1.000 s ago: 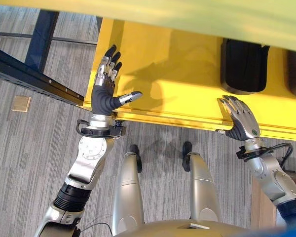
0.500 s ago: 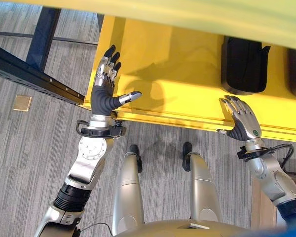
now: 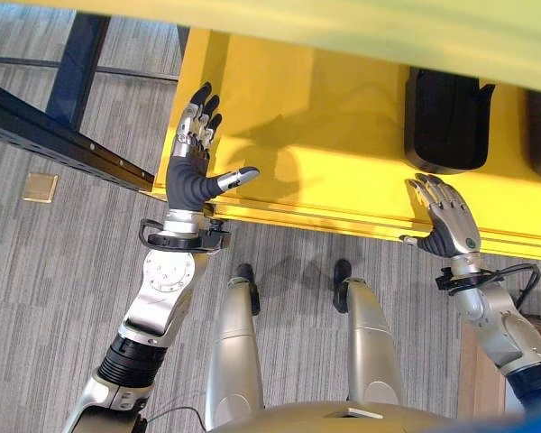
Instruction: Move parts from the plastic box to the shelf.
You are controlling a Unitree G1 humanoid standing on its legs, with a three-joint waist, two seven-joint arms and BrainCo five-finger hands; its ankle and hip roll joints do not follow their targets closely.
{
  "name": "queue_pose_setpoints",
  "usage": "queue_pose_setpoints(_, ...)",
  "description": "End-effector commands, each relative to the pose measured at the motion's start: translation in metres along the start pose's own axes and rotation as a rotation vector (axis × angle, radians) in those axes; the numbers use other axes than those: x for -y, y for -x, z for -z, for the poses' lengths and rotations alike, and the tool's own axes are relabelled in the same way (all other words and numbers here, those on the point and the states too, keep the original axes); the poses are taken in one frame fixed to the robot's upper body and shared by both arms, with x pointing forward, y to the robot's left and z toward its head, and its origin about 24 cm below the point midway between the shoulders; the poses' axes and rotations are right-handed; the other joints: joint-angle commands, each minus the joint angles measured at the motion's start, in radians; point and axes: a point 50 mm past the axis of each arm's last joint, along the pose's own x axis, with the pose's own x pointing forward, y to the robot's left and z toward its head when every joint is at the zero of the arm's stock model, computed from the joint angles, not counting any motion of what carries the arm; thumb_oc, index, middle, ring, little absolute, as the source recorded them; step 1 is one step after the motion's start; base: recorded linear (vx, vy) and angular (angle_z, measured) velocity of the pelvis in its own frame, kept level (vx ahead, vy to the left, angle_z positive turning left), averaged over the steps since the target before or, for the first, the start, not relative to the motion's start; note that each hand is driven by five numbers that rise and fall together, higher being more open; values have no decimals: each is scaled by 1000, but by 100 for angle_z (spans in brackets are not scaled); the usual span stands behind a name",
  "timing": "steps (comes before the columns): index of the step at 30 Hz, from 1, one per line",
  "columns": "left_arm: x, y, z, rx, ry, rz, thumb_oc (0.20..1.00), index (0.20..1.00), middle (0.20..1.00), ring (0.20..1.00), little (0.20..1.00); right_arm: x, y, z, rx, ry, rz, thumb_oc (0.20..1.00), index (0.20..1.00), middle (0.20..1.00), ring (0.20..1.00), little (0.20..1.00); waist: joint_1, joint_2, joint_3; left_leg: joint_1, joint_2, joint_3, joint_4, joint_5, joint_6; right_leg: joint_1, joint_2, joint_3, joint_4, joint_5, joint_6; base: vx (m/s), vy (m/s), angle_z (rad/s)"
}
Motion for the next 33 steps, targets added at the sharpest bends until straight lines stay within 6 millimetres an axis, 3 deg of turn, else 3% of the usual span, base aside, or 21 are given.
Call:
queue_pose_setpoints(1, 3, -4, -11, 88, 31, 0, 1000, 1000, 1000, 1000, 1000, 5, 3, 22, -85, 53, 2, 1000, 1000, 1000, 1000, 1000, 9, 11, -23, -18, -8, 1, -47, 41, 17, 11, 14, -59, 24, 32, -17, 0, 0, 0)
queue_pose_setpoints(15, 1, -3, -11, 84, 30, -4, 1000, 1000, 1000, 1000, 1000, 2, 5, 29, -121, 60, -9, 1000, 1000, 1000, 1000, 1000, 9, 11, -22, -20, -10, 0, -46, 41, 19, 7, 13, -60, 31, 29, -16, 6, -1, 0)
queue_pose_setpoints(16, 1, -3, -11, 83, 30, -3, 1000, 1000, 1000, 1000, 1000, 2, 5, 30, -123, 61, -9, 1000, 1000, 1000, 1000, 1000, 10, 12, -27, -12, -11, -6, -44, 22, 15, 14, 16, -56, 35, 13, -12, 0, 0, 0)
queue_pose_setpoints(17, 1, -3, -11, 83, 30, -2, 1000, 1000, 1000, 1000, 1000, 3, 4, 30, -123, 64, -6, 1000, 1000, 1000, 1000, 1000, 10, 11, -22, -20, -10, 0, -45, 40, 19, 8, 13, -62, 32, 27, -17, 84, -14, -1)
queue_pose_setpoints(20, 0, -3, -11, 81, 30, -2, 1000, 1000, 1000, 1000, 1000, 7, 1, 31, -120, 70, 14, 1000, 1000, 1000, 1000, 1000, 12, 11, -30, -9, -11, -6, -42, 15, 14, 16, 16, -57, 36, 9, -11, -2, -4, -1)
queue_pose_setpoints(21, 0, -3, -11, 83, 29, -2, 1000, 1000, 1000, 1000, 1000, 8, 0, 31, -118, 72, 21, 1000, 1000, 1000, 1000, 1000, 14, 11, -25, -20, -10, -2, -44, 38, 20, 7, 14, -63, 33, 27, -17, 0, 0, 0)
queue_pose_setpoints(23, 1, -3, -12, 86, 31, 0, 1000, 1000, 1000, 1000, 1000, 12, -4, 29, -108, 73, 38, 1000, 1000, 1000, 1000, 1000, 15, 11, -31, -12, -11, -8, -41, 14, 14, 13, 17, -58, 39, 7, -11, 0, 0, 0)
queue_pose_setpoints(25, 1, -3, -12, 89, 29, 5, 1000, 1000, 1000, 1000, 1000, 15, -8, 28, -100, 79, 55, 1000, 1000, 1000, 1000, 1000, 16, 12, -26, -25, -11, 0, -40, 37, 19, 3, 13, -63, 36, 26, -17, -38, 6, 0)
queue_pose_setpoints(33, 1, -2, -13, 87, 31, 3, 1000, 1000, 1000, 1000, 1000, 20, -16, 25, -89, 74, 96, 1000, 1000, 1000, 1000, 1000, 21, 14, -28, -26, -12, -2, -37, 34, 21, -3, 11, -65, 47, 20, -19, 0, 0, 0)
